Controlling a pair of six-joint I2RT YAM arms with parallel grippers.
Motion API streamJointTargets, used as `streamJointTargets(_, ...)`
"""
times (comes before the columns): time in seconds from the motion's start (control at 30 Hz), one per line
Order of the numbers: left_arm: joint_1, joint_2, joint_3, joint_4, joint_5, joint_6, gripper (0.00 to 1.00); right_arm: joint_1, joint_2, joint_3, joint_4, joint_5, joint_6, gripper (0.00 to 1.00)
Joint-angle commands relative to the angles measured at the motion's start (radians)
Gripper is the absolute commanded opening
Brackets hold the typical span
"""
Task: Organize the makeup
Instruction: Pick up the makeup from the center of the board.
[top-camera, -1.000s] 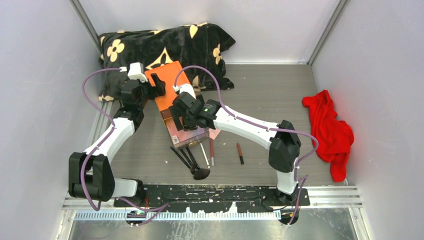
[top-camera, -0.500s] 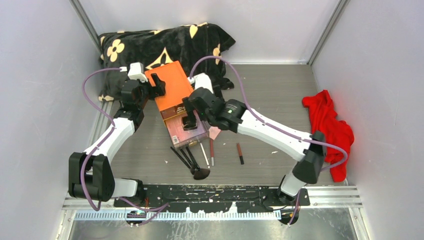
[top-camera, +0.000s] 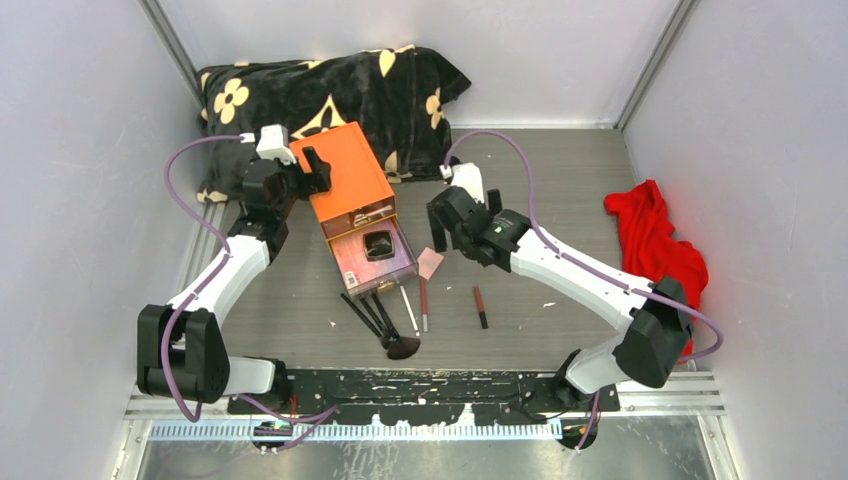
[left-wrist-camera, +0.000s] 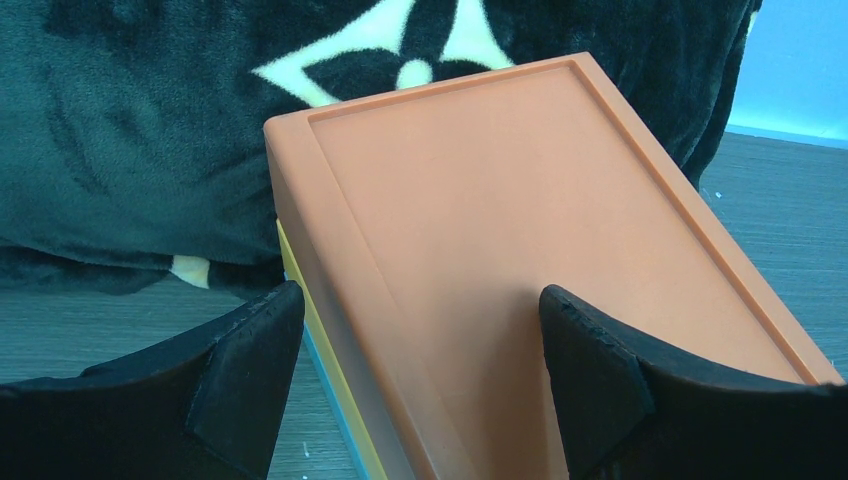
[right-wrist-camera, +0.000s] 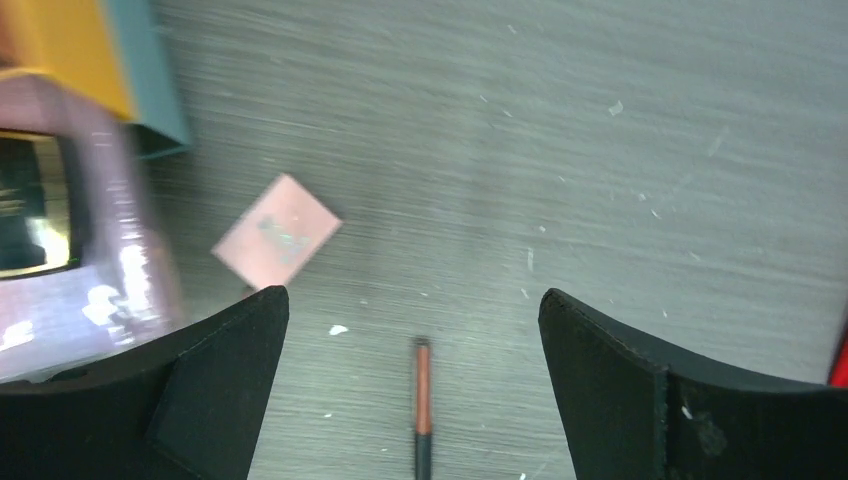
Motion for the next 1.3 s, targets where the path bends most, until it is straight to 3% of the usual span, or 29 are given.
streamJointTargets(0.0, -0.002, 0.026, -0.048, -0.229, -0.016, 0.071, 0.86, -0.052, -0.065, -0.085, 0.068, -0.035, 0.058, 1.0)
streamJointTargets(0.13, -0.002, 0.022, -0.049, -0.231, -0.013, 0.07, 0.86, -0.11, -0.066, -0.162, 0.145, -0.142, 0.021, 1.0)
streamJointTargets(0.33, -0.002, 0.011, -0.057, -0.229, -0.016, 0.068, 0.86, -0.139, -0.101, -0.368, 0.417, -0.422, -0.133, 1.0)
streamJointTargets(0.67, -0.002, 0.03, -0.058, -0.221, -0.014, 0.071, 0.86, -0.162, -0.117, -0.565, 0.739, -0.584, -0.366, 1.0)
streamJointTargets(1.03, -0.002, 0.057, -0.055, -0.214, -0.02, 0.074, 0.85, -0.27, 0.005, -0.618, 1.033, -0.804, -0.423, 1.0)
streamJointTargets(1.27, -0.002, 0.062, -0.052, -0.217, -0.026, 0.079, 0.86, -0.287, 0.155, -0.579, 1.095, -0.892, -0.418, 1.0)
